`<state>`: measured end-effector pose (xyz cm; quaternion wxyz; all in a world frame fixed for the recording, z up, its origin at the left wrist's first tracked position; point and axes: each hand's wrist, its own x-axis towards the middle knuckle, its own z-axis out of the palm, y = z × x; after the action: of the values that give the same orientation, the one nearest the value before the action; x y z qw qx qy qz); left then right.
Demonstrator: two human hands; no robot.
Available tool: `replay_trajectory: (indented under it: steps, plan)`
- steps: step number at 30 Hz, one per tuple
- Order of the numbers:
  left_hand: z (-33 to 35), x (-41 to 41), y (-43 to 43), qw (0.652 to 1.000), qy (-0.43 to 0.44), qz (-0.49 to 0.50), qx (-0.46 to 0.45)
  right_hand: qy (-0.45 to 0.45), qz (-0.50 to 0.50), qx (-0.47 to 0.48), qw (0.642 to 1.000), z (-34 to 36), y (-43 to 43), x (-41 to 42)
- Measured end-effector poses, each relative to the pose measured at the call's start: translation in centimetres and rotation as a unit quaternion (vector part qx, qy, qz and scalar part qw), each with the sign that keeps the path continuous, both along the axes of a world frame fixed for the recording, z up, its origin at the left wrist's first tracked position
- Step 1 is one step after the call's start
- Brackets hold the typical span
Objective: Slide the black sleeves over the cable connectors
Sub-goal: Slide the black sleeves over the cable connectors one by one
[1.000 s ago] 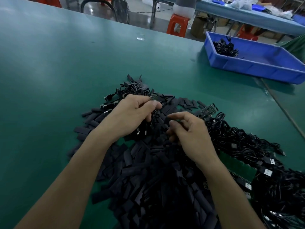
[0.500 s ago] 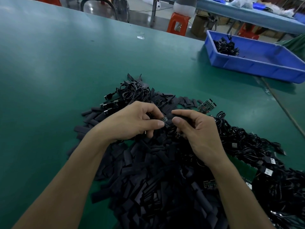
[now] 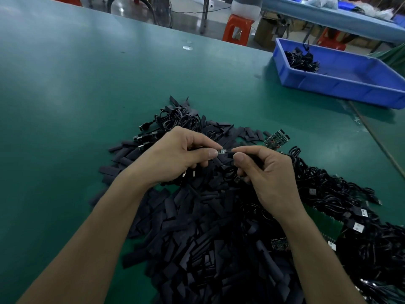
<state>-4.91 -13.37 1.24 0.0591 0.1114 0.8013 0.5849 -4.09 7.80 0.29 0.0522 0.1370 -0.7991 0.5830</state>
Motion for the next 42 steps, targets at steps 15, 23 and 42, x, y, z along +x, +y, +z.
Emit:
replay_trajectory:
  steps: [15,23,42]
  plan:
    - [0.21,0.12,0.19,1.0,0.0,0.011,-0.029,-0.004,-0.014,-0.029,0.999,-0.05,-0.28,0.2]
    - [0.22,0.11,0.35,1.0,0.002,0.016,-0.025,0.008,-0.026,-0.007,1.0,-0.01,-0.27,0.29]
    - [0.47,0.28,0.24,1.0,0.001,0.009,-0.028,-0.009,-0.003,0.027,1.0,-0.1,0.02,-0.11]
